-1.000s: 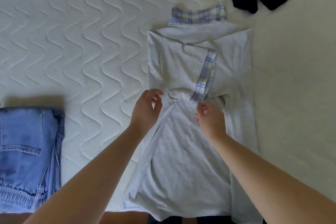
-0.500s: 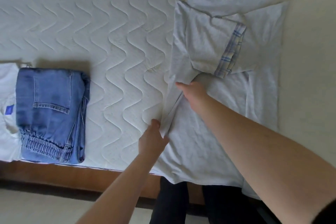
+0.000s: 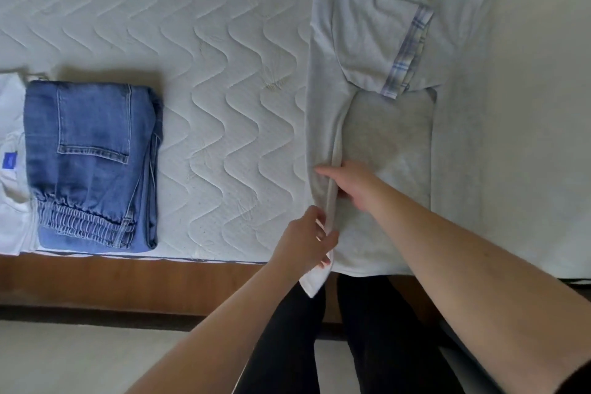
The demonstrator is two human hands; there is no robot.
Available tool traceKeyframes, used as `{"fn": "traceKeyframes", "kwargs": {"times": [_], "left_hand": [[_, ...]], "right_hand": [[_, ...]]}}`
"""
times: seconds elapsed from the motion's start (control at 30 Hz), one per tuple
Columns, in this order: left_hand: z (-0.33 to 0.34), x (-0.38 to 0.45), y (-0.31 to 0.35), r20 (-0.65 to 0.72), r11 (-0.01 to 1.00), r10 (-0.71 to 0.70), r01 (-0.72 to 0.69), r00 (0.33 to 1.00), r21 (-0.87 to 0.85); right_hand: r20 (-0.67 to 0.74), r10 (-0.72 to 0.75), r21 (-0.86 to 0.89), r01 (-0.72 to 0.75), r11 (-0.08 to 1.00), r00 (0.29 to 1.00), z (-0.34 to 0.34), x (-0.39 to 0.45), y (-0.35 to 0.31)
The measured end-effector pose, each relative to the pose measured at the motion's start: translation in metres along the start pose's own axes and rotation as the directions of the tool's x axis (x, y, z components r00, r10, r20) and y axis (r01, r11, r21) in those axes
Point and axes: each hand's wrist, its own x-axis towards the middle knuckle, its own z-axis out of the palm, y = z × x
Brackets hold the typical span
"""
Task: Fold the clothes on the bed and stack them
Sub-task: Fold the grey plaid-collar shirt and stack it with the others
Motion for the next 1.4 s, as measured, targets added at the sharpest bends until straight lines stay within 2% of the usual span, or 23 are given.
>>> {"fn": "traceKeyframes", "kwargs": {"times": [0.07, 0.2, 0.27, 0.4, 0.47, 0.53, 0.57, 0.63, 0.73, 0.8, 0.9, 0.97, 1.0, 1.1, 1.2, 1.23, 1.3, 1.33, 1.4], "left_hand": [[0.005, -0.006, -0.006, -0.035, 1.0, -0.011, 0.01, 0.999, -0.021], [0.012, 0.0, -0.033, -0.36, 0.998, 0.023, -0.002, 0.933, 0.058], [0.017, 0.006, -0.044, -0.381, 0.999, -0.002, 0.015, 0.925, 0.032], [0.03, 0.02, -0.052, -0.309, 0.998, -0.008, 0.028, 0.951, 0.06], [0.035, 0.025, -0.051, -0.259, 0.996, -0.089, 0.086, 0.962, -0.025], [0.039, 0.025, -0.048, -0.193, 0.976, -0.194, 0.17, 0.962, -0.136], [0.042, 0.022, -0.049, -0.16, 0.974, -0.204, 0.183, 0.966, -0.134], [0.047, 0.015, -0.053, -0.088, 0.981, -0.174, 0.165, 0.981, -0.103], [0.055, 0.001, -0.063, -0.031, 0.983, -0.123, 0.118, 0.992, -0.139], [0.058, -0.011, -0.071, 0.013, 0.989, -0.061, 0.062, 0.998, -0.136], [0.064, -0.026, -0.087, 0.054, 0.997, 0.0, -0.004, 0.999, 0.073], [0.072, -0.033, -0.091, -0.029, 0.977, 0.042, -0.035, 0.999, 0.209], [0.077, -0.035, -0.089, -0.093, 0.977, 0.055, -0.034, 0.994, 0.212], [0.09, -0.033, -0.075, -0.245, 0.986, 0.05, -0.008, 0.968, 0.167], [0.092, -0.028, -0.066, -0.365, 0.993, -0.014, 0.055, 0.931, 0.102], [0.091, -0.028, -0.063, -0.399, 0.992, -0.038, 0.083, 0.916, 0.096], [0.086, -0.031, -0.062, -0.432, 0.972, -0.073, 0.162, 0.899, 0.171], [0.084, -0.033, -0.064, -0.433, 0.952, -0.095, 0.209, 0.896, 0.224], [0.081, -0.038, -0.072, -0.418, 0.887, -0.146, 0.306, 0.897, 0.347]], "right_hand": [[-0.04, -0.001, 0.003, 0.001, 1.0, 0.999, -0.01, -0.004, 0.017], [0.02, 0.016, -0.178, -0.012, 0.984, 1.0, -0.022, -0.01, 0.055], [0.056, -0.006, -0.223, 0.018, 0.975, 0.998, -0.027, -0.012, 0.072], [0.098, -0.001, -0.097, 0.01, 0.995, 0.995, -0.036, -0.017, 0.102], [0.115, 0.023, -0.028, -0.02, 0.999, 0.993, -0.04, -0.024, 0.11], [0.071, 0.028, 0.099, -0.035, 0.995, 0.997, -0.045, -0.029, 0.116], [0.035, 0.027, 0.163, -0.032, 0.986, 0.999, -0.048, -0.032, 0.118], [0.034, -0.005, 0.199, -0.001, 0.98, 0.999, -0.055, -0.039, 0.125], [0.19, 0.014, 0.047, -0.023, 0.999, 0.982, -0.059, -0.048, 0.137], [0.247, 0.066, 0.036, -0.077, 0.996, 0.967, -0.057, -0.053, 0.141], [0.238, 0.07, 0.109, -0.098, 0.989, 0.969, -0.057, -0.058, 0.141], [0.285, 0.055, 0.182, -0.11, 0.977, 0.957, -0.058, -0.061, 0.141], [0.331, 0.046, 0.223, -0.126, 0.967, 0.942, -0.058, -0.064, 0.14], [0.474, 0.013, 0.329, -0.191, 0.925, 0.881, -0.054, -0.071, 0.14], [0.547, -0.024, 0.398, -0.235, 0.887, 0.837, -0.05, -0.076, 0.141], [0.538, -0.03, 0.414, -0.233, 0.88, 0.842, -0.048, -0.076, 0.142], [0.435, -0.019, 0.402, -0.175, 0.899, 0.9, -0.044, -0.076, 0.145], [0.35, -0.009, 0.339, -0.118, 0.933, 0.937, -0.042, -0.075, 0.147], [0.203, -0.024, 0.077, 0.008, 0.997, 0.979, -0.039, -0.073, 0.153]]}}
